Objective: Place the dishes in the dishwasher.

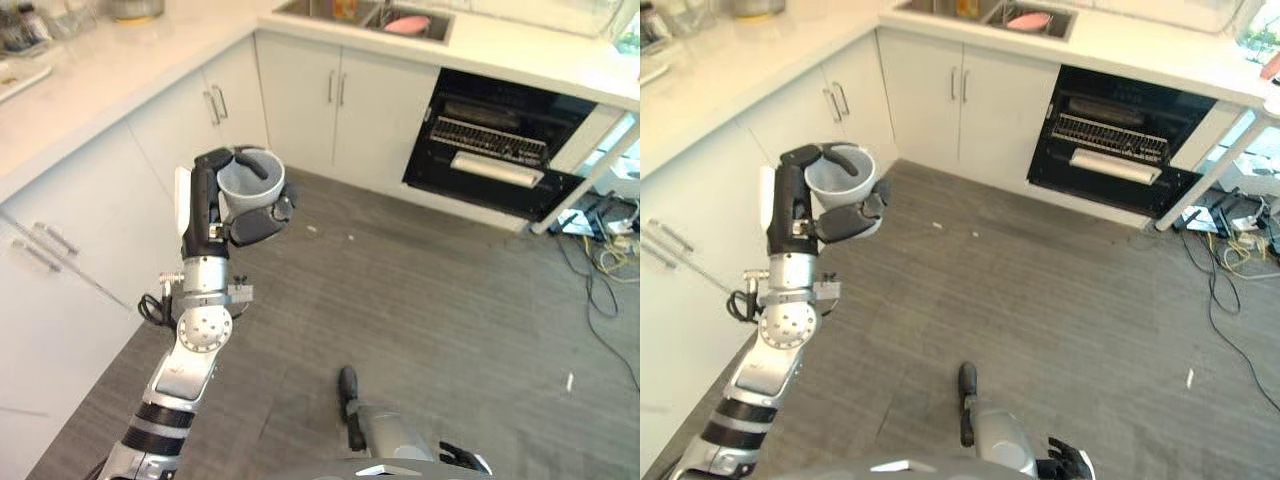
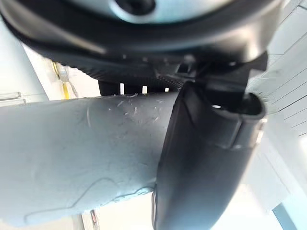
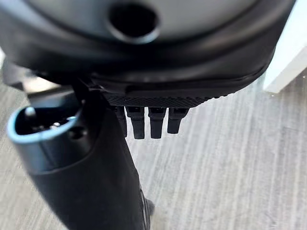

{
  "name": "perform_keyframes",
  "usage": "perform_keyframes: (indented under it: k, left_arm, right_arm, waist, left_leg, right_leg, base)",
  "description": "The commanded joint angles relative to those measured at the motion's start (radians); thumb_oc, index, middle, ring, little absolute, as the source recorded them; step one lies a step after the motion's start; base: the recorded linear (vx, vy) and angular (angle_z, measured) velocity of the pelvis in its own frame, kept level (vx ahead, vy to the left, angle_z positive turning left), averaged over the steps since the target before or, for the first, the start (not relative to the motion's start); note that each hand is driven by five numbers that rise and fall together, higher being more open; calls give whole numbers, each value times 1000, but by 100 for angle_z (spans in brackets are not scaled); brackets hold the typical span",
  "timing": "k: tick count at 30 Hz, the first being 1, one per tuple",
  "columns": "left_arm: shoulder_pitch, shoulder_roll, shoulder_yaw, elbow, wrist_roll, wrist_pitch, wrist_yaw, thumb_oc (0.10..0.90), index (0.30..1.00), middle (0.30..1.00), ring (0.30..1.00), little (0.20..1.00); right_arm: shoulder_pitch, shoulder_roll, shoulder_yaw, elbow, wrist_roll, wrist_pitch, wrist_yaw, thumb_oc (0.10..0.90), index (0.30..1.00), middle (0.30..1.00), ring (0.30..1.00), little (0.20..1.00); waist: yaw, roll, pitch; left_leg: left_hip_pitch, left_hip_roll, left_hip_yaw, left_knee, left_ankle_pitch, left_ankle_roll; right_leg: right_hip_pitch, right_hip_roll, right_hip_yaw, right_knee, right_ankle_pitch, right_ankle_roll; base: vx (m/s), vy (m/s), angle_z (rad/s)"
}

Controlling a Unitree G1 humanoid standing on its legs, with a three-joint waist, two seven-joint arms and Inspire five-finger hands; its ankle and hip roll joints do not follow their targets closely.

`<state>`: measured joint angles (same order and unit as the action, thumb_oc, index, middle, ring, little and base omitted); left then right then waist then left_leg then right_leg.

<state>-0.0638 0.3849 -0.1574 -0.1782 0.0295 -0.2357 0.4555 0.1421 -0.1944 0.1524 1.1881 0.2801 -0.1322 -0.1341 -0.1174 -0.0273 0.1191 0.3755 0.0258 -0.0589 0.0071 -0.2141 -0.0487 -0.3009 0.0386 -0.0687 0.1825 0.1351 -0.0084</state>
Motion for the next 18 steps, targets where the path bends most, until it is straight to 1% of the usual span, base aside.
perform_keyframes:
  k: [1,2,3,4,5,6,7,8,9,10,11,12,13,14,15,16,18]
  left_arm:
    - [-89,34,15,-134,-10,-108,4,400,300,300,300,300]
    - [-102,23,13,-139,-23,-110,-5,400,300,300,300,300]
    - [-102,24,13,-138,-24,-110,-5,400,300,300,300,300]
    - [-121,22,11,-138,-30,-110,-9,400,300,300,300,300]
    - [-127,25,7,-138,-33,-108,-18,400,300,300,300,300]
    - [-133,26,-2,-140,-38,-104,-21,400,300,300,300,300]
    - [-134,30,-2,-142,-42,-101,-28,400,300,300,300,300]
    - [-133,26,-4,-145,-55,-105,-39,400,300,300,300,300]
    - [-133,25,-4,-145,-56,-105,-40,400,300,300,300,300]
    - [-127,22,0,-138,-61,-104,-45,400,300,300,300,300]
    - [-126,21,0,-138,-61,-104,-46,400,300,300,300,300]
    - [-114,18,6,-137,-57,-104,-42,400,300,300,300,300]
    - [-110,16,5,-133,-57,-104,-40,400,300,300,300,300]
    - [-110,14,4,-133,-57,-104,-39,400,300,300,300,300]
    - [-107,13,4,-133,-56,-104,-37,400,300,300,300,300]
    - [-103,17,10,-137,-45,-102,-31,400,300,300,300,300]
    - [-94,21,26,-150,-23,-94,-15,400,300,300,300,300]
  right_arm:
    - [-53,-61,2,-42,58,-58,-33,800,900,900,900,900]
    - [-62,-79,-4,-56,73,-67,-33,800,900,900,900,900]
    - [-61,-78,-5,-56,73,-67,-33,800,900,900,900,900]
    - [-70,-88,-10,-67,80,-75,-38,800,900,900,900,900]
    - [-81,-99,-7,-68,85,-73,-37,800,900,900,900,900]
    - [-90,-102,-8,-72,85,-71,-44,800,900,900,900,900]
    - [-93,-104,-8,-82,93,-73,-42,800,900,900,900,900]
    - [-89,-109,-15,-74,93,-68,-43,800,900,900,900,900]
    - [-88,-110,-16,-74,93,-68,-42,800,900,900,900,900]
    - [-90,-115,-16,-64,81,-62,-38,800,900,900,900,900]
    - [-89,-115,-16,-64,81,-61,-38,800,900,900,900,900]
    - [-84,-117,-21,-58,74,-59,-40,800,900,900,900,900]
    - [-80,-120,-23,-54,70,-58,-42,800,900,900,900,900]
    - [-79,-121,-24,-54,69,-58,-42,800,900,900,900,900]
    - [-79,-125,-26,-51,66,-59,-46,800,900,900,900,900]
    - [-78,-130,-28,-57,56,-63,-61,800,900,900,900,900]
    - [-67,-134,-43,-84,48,-75,-78,800,900,900,900,900]
  waist:
    - [-28,-14,-46]
    - [-31,-32,-41]
    - [-33,-24,-42]
    - [-21,-45,-23]
    - [-1,-62,-12]
    - [12,-74,6]
    - [18,-81,12]
    - [40,-79,18]
    - [43,-79,18]
    - [53,-68,15]
    - [55,-71,16]
    - [65,-58,14]
    - [76,-52,12]
    - [76,-53,11]
    - [88,-48,11]
    - [96,-46,9]
    - [94,-45,-1]
  left_leg:
    - [-157,-11,40,70,106,-17]
    - [-250,15,112,337,210,-67]
    - [-258,25,108,358,191,-69]
    - [-323,22,121,554,235,-92]
    - [-375,10,128,600,243,-91]
    - [-430,30,166,656,237,-92]
    - [-469,53,212,620,240,-90]
    - [-508,70,247,542,228,-80]
    - [-503,69,250,538,226,-80]
    - [-522,81,261,384,206,-59]
    - [-513,77,266,374,207,-57]
    - [-532,95,247,212,228,-55]
    - [-540,112,229,120,272,-63]
    - [-531,109,230,103,279,-64]
    - [-565,136,203,35,302,-72]
    - [-570,153,186,-58,344,-85]
    - [-576,174,182,-73,373,-96]
  right_leg:
    - [135,3,68,-114,-46,93]
    - [211,-12,68,-158,-57,70]
    - [215,-3,65,-162,-62,70]
    - [258,-14,69,-185,-68,55]
    - [295,-29,74,-205,-82,46]
    - [330,-37,71,-228,-84,41]
    - [354,-47,63,-242,-87,43]
    - [391,-54,70,-260,-103,46]
    - [393,-55,74,-259,-105,47]
    - [415,-54,80,-266,-120,58]
    - [418,-59,83,-266,-123,60]
    - [443,-53,99,-269,-150,68]
    - [463,-53,110,-270,-167,74]
    - [465,-55,110,-270,-169,73]
    - [486,-56,124,-270,-188,80]
    - [515,-61,142,-270,-205,82]
    - [551,-60,170,-269,-224,86]
  base:
    - [311,-172,-10]
    - [242,-131,-37]
    - [364,-243,-25]
    - [254,-156,-14]
    - [320,-204,9]
    - [317,-126,-8]
    - [415,-50,-25]
    - [332,-5,-23]
    - [456,115,-17]
    - [263,96,3]
    - [472,219,-23]
    - [377,209,-42]
    - [375,199,-67]
    - [295,151,-67]
    - [379,161,-67]
    - [488,214,-71]
    - [361,160,-65]
